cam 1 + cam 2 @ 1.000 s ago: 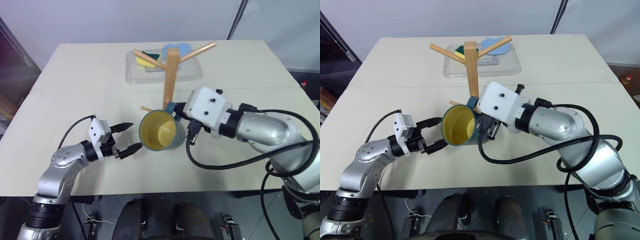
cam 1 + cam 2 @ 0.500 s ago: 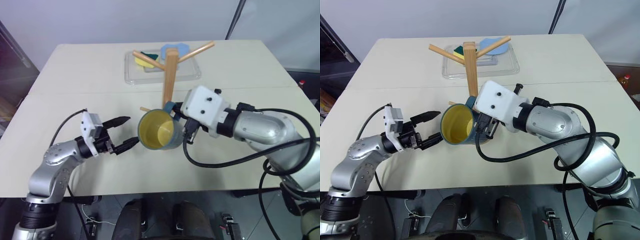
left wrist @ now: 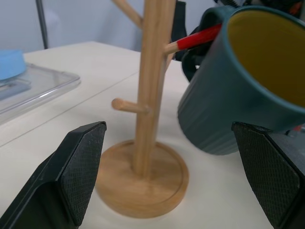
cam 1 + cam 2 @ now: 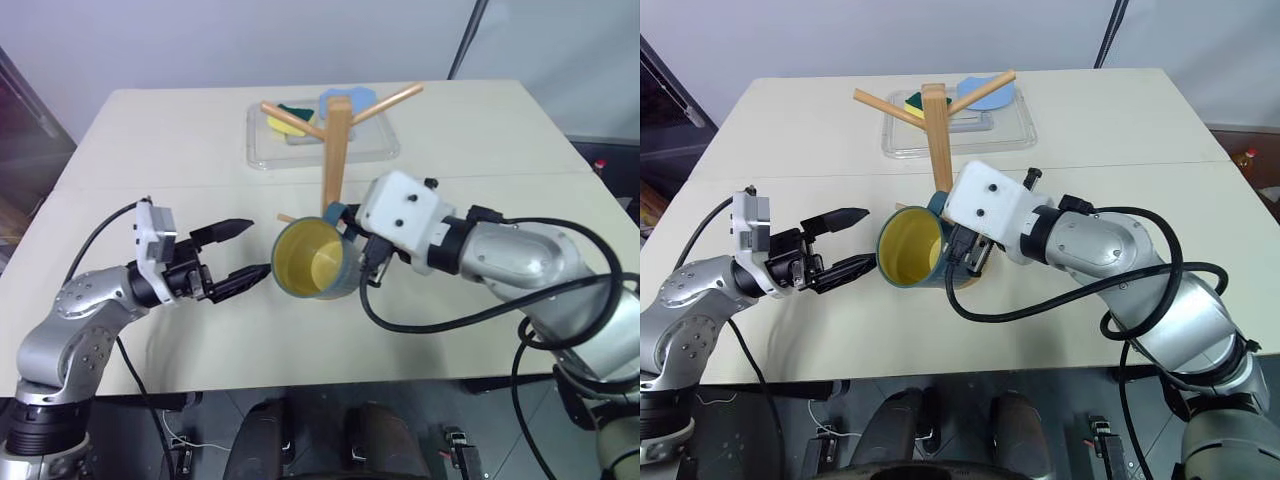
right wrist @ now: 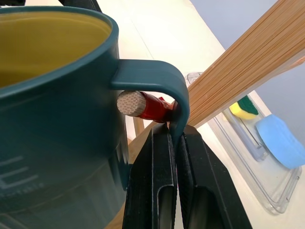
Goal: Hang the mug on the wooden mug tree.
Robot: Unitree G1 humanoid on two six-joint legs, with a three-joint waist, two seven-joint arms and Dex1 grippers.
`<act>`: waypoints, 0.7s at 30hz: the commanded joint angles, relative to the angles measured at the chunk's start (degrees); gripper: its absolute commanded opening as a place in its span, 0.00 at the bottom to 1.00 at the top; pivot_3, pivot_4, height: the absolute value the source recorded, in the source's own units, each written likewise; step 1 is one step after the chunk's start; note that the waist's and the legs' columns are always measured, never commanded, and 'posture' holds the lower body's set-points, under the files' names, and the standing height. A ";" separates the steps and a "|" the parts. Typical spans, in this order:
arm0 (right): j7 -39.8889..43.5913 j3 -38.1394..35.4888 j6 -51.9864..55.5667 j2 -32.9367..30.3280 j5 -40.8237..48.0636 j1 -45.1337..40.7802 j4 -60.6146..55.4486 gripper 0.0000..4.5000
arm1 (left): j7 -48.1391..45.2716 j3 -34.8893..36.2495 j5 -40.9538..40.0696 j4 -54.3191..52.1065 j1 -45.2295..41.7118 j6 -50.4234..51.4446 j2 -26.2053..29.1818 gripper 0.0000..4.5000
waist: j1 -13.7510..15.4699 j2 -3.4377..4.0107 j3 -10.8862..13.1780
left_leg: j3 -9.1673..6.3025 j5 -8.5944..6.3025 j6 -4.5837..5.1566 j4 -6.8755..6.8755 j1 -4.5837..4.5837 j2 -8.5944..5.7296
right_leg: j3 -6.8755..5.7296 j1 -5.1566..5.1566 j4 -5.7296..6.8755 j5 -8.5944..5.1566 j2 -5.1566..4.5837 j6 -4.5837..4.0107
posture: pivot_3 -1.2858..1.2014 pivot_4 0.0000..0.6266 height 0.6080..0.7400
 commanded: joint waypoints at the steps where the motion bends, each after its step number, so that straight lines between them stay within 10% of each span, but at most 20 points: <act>1: 0.14 0.38 -0.11 -0.20 -0.72 -0.54 0.23 0.16 | 0.49 1.83 -1.87 -2.21 -1.10 0.49 0.67 1.00 | 0.06 0.00 0.00 | 0.00 0.00 0.00 0.01 -0.01 -0.01 | 0.00 0.00 0.00 0.00 0.00 0.00 | 0.52 0.24 1.00; 7: 0.21 -0.02 -0.89 -0.05 -1.43 -0.69 -0.10 0.79 | 0.99 1.90 -2.34 -2.12 -1.42 0.69 0.52 1.00 | 0.08 0.00 0.00 | 0.01 0.00 0.00 0.00 -0.04 -0.02 | 0.00 -0.03 -0.01 0.00 0.00 0.00 | 0.52 0.24 1.00; 21: 3.83 -6.25 -2.93 -2.06 0.28 0.31 -0.70 0.79 | 1.75 1.23 -1.57 -0.77 -2.57 0.54 -0.75 1.00 | 0.09 -0.01 0.00 | 0.01 0.00 0.01 0.00 -0.03 -0.01 | 0.00 -0.02 -0.01 0.00 0.00 0.01 | 0.52 0.24 1.00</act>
